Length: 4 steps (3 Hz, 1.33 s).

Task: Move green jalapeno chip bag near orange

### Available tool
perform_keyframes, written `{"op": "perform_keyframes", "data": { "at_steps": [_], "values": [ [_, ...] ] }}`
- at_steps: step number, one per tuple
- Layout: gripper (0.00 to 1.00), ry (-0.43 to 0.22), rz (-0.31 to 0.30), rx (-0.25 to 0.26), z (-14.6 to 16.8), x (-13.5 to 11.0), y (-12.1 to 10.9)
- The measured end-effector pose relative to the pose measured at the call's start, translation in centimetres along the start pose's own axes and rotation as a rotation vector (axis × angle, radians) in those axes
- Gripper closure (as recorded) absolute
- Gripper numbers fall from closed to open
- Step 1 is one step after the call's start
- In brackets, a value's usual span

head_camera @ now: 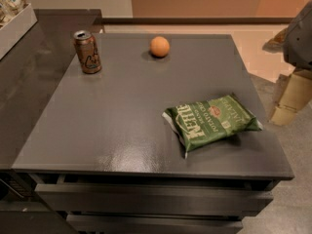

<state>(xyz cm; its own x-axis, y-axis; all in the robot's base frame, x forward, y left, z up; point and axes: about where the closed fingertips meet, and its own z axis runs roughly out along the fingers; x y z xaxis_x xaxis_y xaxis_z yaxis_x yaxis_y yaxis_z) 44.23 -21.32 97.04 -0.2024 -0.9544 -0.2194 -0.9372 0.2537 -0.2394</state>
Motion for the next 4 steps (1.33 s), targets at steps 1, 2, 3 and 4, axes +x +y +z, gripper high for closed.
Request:
{"op": "perform_keyframes", "data": {
  "at_steps": [1,2,3,4],
  "values": [
    [0.00,-0.035,-0.045,-0.028,2.4,-0.8,0.1],
    [0.00,-0.059,-0.101,-0.037,5.2,-1.4,0.2],
    [0.00,-0.079,-0.158,-0.047,8.0,-1.8,0.8],
    [0.00,-0.088,-0.206,-0.068,10.3,-2.0,1.7]
  ]
}}
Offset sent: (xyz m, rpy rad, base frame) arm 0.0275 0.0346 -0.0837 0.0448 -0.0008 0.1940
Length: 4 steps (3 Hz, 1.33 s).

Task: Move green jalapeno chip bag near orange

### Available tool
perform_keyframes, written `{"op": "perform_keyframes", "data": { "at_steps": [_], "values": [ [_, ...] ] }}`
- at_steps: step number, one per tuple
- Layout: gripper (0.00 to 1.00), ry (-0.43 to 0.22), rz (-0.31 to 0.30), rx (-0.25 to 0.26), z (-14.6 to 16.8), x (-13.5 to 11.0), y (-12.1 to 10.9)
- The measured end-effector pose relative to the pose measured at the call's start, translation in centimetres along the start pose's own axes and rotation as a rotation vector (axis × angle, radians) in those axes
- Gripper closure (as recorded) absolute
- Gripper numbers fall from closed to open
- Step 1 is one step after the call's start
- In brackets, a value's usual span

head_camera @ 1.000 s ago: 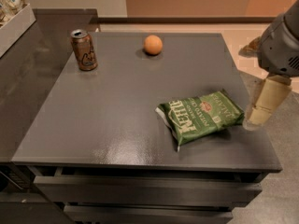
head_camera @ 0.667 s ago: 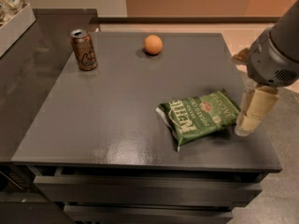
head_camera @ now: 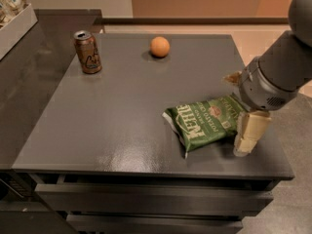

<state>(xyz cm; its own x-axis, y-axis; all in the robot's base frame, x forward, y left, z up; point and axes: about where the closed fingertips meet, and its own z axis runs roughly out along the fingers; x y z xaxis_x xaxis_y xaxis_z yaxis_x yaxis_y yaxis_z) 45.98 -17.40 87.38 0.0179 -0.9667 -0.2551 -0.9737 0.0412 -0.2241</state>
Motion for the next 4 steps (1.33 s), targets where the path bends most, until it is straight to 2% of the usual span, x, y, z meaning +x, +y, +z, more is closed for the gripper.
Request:
{"op": "perform_keyframes", "data": {
  "at_steps": [1,2,4],
  "values": [
    [0.00,-0.003,-0.035,-0.019,1.7,-0.2,0.2],
    [0.18,0.006,-0.048,-0.025,2.5,-0.3,-0.2],
    [0.65,0.020,-0.065,-0.008,1.5,-1.1,-1.0]
  ]
}}
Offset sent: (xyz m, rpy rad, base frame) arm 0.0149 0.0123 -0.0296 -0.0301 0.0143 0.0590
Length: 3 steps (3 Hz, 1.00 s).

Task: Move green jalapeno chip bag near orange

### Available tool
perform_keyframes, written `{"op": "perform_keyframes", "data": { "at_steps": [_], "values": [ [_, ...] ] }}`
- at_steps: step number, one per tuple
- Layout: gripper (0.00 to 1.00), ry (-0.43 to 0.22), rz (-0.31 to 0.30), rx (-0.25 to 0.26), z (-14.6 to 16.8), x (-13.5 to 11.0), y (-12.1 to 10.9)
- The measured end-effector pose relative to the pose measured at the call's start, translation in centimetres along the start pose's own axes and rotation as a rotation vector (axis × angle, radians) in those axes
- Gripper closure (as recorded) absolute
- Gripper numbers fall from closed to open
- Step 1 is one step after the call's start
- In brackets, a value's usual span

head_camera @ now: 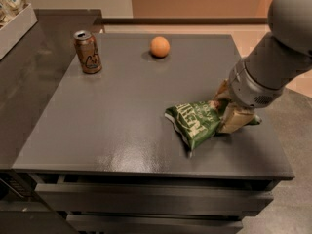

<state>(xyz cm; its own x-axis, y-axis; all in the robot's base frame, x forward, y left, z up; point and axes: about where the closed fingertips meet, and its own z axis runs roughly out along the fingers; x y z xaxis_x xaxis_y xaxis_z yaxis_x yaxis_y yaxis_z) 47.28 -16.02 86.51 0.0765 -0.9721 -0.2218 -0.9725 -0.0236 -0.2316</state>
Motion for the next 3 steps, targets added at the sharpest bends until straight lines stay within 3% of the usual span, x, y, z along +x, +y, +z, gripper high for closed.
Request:
{"op": "perform_keyframes", "data": {
  "at_steps": [1,2,3],
  "values": [
    [0.88,-0.013,-0.001,0.046,-1.6,-1.0,-1.5],
    [1.00,-0.026,0.016,0.130,-2.9,-2.1,-4.3],
    [1.00,-0.035,0.048,0.244,-3.2,-3.2,-8.3]
  ]
}}
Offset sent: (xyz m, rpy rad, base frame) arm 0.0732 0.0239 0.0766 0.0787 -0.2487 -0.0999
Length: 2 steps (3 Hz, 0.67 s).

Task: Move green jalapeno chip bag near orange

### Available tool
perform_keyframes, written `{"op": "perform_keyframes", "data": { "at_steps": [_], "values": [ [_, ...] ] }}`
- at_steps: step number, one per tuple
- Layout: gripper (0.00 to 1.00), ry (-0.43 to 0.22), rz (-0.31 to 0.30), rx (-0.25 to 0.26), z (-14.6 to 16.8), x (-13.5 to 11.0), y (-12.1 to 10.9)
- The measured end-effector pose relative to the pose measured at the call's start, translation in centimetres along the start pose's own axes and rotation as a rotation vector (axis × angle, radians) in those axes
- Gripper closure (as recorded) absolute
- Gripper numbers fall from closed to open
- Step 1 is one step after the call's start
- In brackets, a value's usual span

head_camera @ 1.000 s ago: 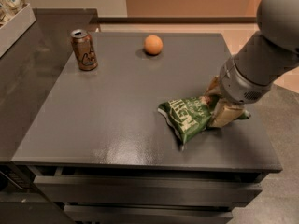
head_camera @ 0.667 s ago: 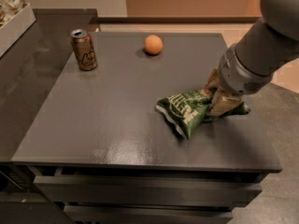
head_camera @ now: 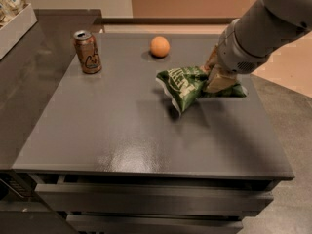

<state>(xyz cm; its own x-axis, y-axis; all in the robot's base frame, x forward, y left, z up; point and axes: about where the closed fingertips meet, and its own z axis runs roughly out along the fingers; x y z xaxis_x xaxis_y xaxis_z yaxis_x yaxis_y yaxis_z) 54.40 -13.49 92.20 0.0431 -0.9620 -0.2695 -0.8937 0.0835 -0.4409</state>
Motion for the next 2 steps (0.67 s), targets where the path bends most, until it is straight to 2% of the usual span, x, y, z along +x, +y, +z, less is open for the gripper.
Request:
{"op": "perform_keyframes", "data": {
  "at_steps": [1,2],
  "values": [
    [1.00,-0.009,0.005,0.102,1.5,-0.9,-3.8],
    [1.00,-0.036,-0.023,0.162,3.1,-1.9,-7.5]
  ]
}}
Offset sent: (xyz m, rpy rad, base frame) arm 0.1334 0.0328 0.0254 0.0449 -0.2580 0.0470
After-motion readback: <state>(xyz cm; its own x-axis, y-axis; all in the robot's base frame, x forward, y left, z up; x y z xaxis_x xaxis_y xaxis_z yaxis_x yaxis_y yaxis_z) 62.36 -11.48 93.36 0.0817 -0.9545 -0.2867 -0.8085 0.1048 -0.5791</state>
